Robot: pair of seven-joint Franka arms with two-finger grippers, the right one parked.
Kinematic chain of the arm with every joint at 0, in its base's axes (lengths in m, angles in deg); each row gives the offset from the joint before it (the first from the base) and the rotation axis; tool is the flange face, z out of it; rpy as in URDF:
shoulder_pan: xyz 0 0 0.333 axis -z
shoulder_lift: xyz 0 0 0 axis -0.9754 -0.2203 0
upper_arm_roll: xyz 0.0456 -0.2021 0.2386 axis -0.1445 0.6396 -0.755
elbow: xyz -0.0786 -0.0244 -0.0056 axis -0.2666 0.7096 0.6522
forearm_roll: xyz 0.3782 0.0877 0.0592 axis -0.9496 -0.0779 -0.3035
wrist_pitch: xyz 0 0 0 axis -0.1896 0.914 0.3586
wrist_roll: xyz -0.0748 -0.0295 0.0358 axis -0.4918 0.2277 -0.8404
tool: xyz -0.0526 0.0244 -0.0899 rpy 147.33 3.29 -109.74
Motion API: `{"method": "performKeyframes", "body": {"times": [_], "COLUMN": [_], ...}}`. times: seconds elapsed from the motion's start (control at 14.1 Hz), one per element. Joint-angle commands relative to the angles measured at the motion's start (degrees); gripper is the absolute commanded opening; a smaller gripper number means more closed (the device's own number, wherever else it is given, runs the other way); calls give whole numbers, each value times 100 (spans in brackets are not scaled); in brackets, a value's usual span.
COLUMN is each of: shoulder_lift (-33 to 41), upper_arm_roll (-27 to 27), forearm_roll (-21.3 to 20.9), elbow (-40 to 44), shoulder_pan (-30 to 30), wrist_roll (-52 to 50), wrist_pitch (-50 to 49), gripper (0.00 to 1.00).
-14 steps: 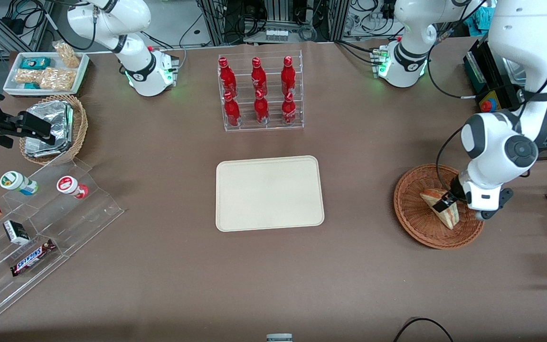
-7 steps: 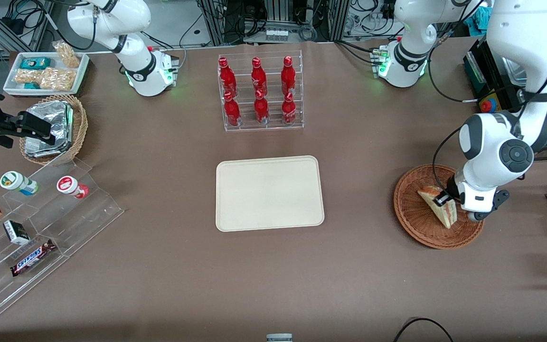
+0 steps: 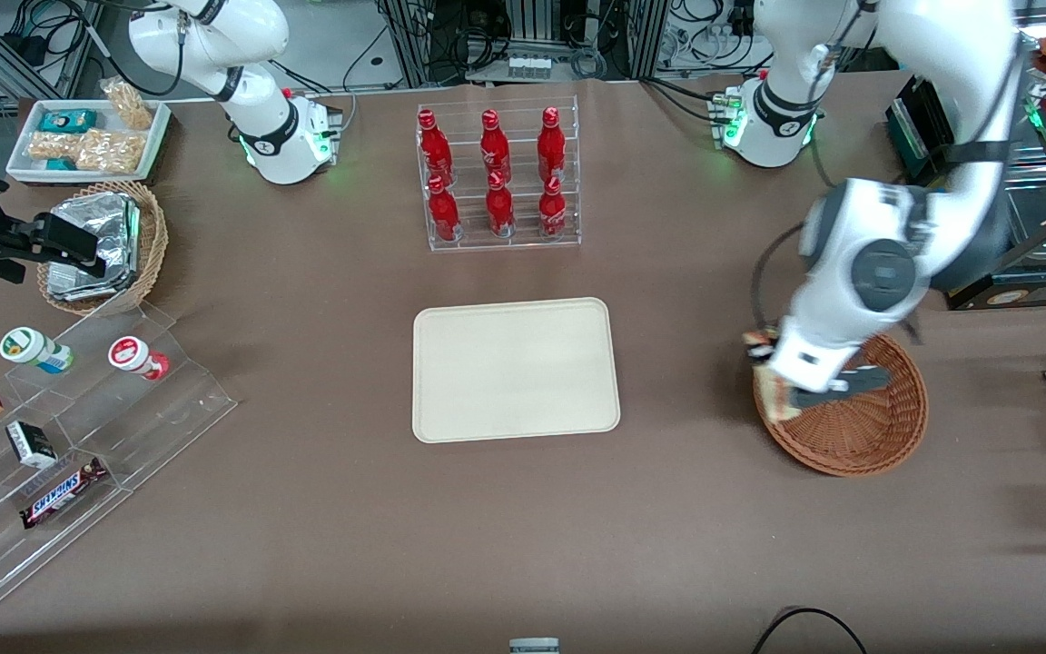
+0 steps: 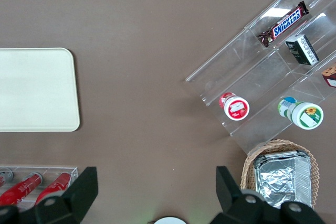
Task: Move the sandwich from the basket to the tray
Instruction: 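Lift the sandwich and carry it over the cream tray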
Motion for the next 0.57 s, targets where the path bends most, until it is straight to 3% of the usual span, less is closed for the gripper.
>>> {"method": "performKeyframes", "body": {"times": [0.0,0.5], "shoulder_lift": [-612,-2352], "upper_arm_roll": [-57,-57], "forearm_roll": [-9,-17], "elbow": [596,2678], "shoulder_pan": [804,2422], "wrist_roll": [-574,-2588], "wrist_pitch": [113,201], "gripper": [1,1]}}
